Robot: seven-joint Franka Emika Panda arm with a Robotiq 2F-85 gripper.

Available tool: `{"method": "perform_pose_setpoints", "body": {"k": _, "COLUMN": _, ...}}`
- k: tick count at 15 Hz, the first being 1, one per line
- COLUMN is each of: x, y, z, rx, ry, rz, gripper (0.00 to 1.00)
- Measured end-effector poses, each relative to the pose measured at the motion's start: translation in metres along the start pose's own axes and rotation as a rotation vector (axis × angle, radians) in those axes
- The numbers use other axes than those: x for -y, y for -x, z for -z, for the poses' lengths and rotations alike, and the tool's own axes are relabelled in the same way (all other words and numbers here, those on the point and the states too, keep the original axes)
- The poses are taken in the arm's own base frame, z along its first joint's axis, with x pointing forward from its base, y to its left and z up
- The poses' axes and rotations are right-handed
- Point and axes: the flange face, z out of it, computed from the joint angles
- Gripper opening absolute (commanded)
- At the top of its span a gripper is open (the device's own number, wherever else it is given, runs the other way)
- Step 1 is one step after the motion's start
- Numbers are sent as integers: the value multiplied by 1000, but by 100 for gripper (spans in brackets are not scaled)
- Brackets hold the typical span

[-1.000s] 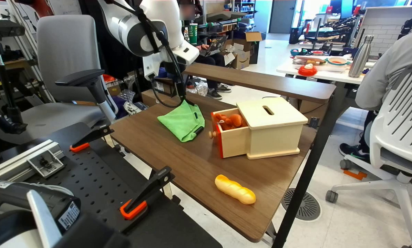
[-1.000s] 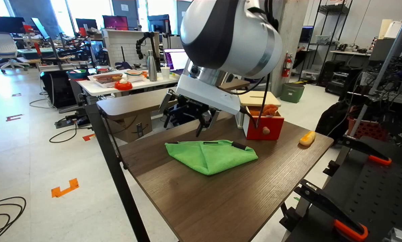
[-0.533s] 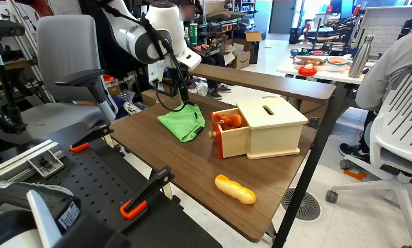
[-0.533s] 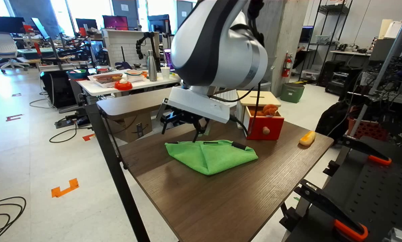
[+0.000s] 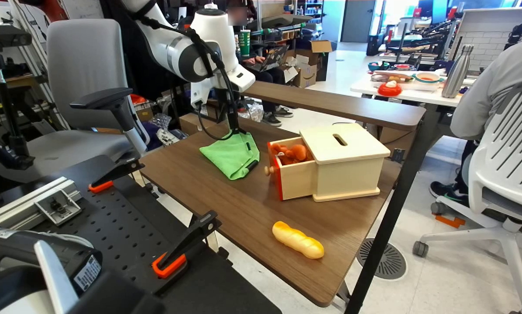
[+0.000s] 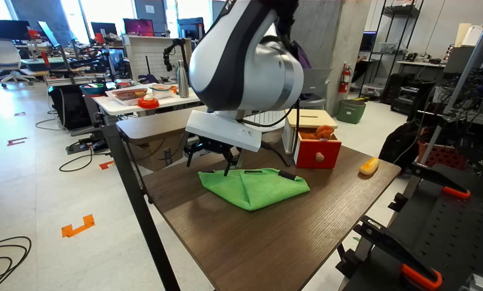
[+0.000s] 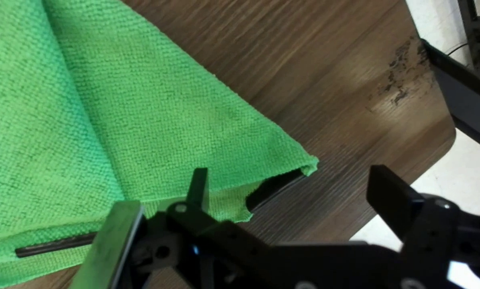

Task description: Fold the green towel from top to bottom

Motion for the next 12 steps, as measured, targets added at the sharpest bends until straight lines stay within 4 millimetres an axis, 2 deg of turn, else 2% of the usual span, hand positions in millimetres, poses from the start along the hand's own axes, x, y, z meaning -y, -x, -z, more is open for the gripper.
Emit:
{"method": "perform_pose_setpoints", "body": {"k": 1, "x": 2, "y": -1, "z": -1, "rx": 4, "ry": 1, "rz": -4, "gripper": 100}}
{"method": "perform_pose_setpoints", "body": {"k": 2, "x": 5, "y": -3, "z": -2, "rx": 8, "ry": 1, "rz": -8, "gripper": 92}}
{"method": "perform_pose_setpoints", "body": {"k": 5, "x": 10, "y": -7, "z": -4, "rx": 22, "ry": 7, "rz": -22, "gripper": 58}}
{"method": "perform_pose_setpoints", "body": {"k": 12, "x": 5, "y": -18, "z": -17, "rx": 78, "ry": 84, "rz": -41, "gripper": 5}}
